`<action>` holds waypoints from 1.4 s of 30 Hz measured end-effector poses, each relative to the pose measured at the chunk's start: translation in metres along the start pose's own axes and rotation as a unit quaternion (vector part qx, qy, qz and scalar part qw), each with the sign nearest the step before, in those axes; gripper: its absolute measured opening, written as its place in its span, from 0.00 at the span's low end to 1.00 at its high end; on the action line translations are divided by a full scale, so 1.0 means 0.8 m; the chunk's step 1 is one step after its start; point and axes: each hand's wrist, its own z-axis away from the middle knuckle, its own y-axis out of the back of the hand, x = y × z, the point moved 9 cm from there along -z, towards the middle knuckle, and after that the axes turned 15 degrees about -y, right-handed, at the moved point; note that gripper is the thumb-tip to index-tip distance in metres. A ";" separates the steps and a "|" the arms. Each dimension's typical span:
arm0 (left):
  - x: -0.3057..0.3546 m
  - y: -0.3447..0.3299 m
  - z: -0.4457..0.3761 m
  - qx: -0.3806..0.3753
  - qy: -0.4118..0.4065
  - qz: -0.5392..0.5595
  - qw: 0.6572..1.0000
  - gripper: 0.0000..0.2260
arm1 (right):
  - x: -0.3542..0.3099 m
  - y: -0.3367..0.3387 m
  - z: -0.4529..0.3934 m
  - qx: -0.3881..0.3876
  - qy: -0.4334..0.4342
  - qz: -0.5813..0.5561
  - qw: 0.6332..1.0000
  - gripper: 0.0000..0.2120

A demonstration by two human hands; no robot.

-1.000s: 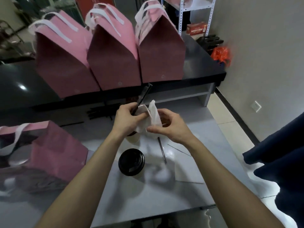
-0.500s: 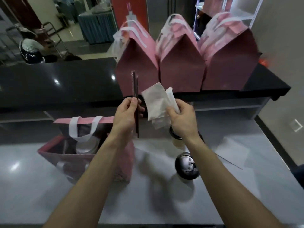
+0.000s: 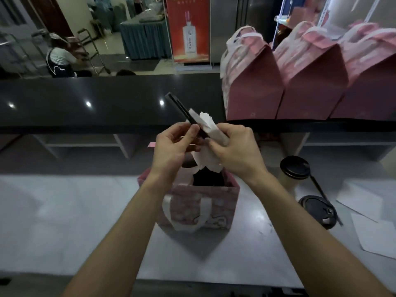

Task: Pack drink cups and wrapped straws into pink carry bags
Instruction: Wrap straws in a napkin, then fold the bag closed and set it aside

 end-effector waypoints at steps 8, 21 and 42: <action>-0.017 0.136 0.020 -0.240 0.011 -0.475 0.846 0.17 | -0.007 -0.037 0.007 -0.084 -0.004 -0.071 0.994 0.07; -0.068 0.117 0.031 -0.424 0.006 -0.471 0.773 0.67 | 0.054 -0.129 0.035 -0.333 -0.079 0.386 0.856 0.10; -0.108 0.145 0.030 -0.370 0.080 -0.228 0.897 0.47 | 0.190 -0.027 0.045 -0.242 -0.167 0.066 0.953 0.39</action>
